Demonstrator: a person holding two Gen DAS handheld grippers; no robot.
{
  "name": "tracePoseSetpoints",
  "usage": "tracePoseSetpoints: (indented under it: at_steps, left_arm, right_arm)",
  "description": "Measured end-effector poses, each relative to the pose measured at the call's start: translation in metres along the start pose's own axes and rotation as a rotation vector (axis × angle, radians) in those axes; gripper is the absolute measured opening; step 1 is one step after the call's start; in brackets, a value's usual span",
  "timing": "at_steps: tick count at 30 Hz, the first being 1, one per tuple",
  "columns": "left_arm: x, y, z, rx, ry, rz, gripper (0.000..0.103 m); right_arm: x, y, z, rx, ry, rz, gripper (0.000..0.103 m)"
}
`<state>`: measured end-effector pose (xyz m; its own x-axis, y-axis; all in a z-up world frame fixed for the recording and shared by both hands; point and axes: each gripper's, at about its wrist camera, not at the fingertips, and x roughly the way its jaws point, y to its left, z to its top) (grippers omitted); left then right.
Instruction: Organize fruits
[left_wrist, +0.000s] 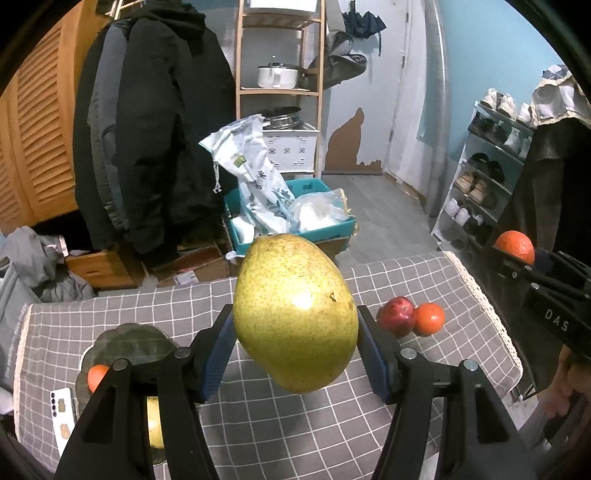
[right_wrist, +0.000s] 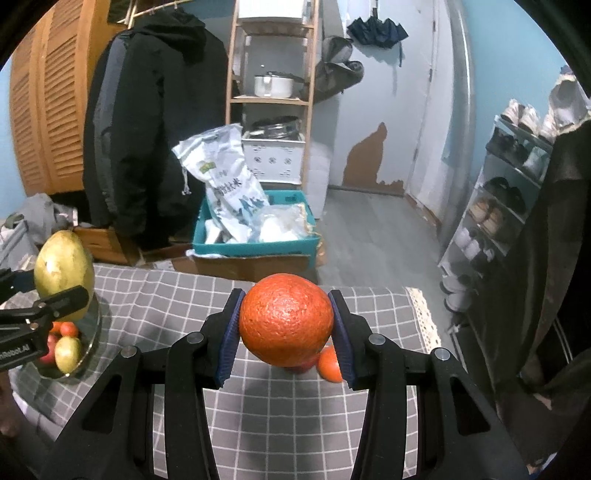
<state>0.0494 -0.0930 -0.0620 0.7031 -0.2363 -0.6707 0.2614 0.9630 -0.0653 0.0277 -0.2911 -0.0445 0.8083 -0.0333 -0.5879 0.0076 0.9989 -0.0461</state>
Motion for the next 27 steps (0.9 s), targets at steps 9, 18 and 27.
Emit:
tracePoseSetpoints:
  at_steps: [9, 18, 27]
  left_arm:
    - [-0.009, 0.027, -0.002, -0.040, -0.016, 0.035, 0.064]
    - [-0.012, 0.056, -0.008, -0.074, -0.014, 0.071, 0.064]
    - [-0.012, 0.088, -0.014, -0.119, -0.003, 0.112, 0.065]
  right_arm:
    - [0.003, 0.029, 0.010, -0.032, -0.005, 0.048, 0.044]
    - [0.017, 0.068, 0.020, -0.061, 0.008, 0.107, 0.044]
    - [0.026, 0.106, 0.029, -0.095, 0.018, 0.162, 0.044]
